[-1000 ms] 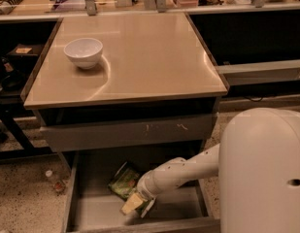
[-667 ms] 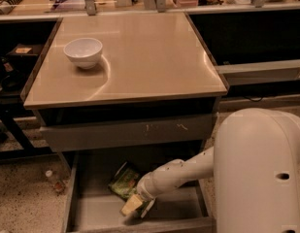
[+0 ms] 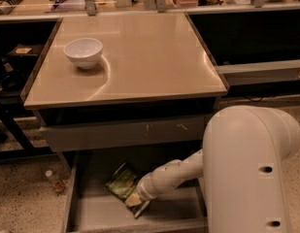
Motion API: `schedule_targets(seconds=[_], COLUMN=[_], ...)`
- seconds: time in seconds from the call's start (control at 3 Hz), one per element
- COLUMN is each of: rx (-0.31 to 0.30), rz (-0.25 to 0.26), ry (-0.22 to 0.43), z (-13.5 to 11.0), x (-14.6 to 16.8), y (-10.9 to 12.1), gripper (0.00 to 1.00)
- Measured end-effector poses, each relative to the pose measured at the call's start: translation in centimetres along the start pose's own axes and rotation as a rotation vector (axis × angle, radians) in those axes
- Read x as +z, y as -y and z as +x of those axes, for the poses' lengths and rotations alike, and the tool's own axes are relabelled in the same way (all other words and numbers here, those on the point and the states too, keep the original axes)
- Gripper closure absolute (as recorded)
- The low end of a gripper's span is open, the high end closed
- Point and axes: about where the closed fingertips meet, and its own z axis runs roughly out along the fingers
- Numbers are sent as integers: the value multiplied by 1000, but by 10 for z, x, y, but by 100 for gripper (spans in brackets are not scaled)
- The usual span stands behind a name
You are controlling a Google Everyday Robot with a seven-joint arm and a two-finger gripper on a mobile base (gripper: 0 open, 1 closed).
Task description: Pick green jalapeno chip bag from middle drawer and place on counter
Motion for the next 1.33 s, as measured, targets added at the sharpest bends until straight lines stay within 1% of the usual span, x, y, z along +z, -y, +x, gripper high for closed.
schedule_targets(seconds=[0.67,1.0,1.33], rx=[0,0,-5], rz=[0,0,11], ry=[0,0,14], z=[0,0,-5], x=[0,0,-7], y=[0,0,-2], gripper=[89,100,100])
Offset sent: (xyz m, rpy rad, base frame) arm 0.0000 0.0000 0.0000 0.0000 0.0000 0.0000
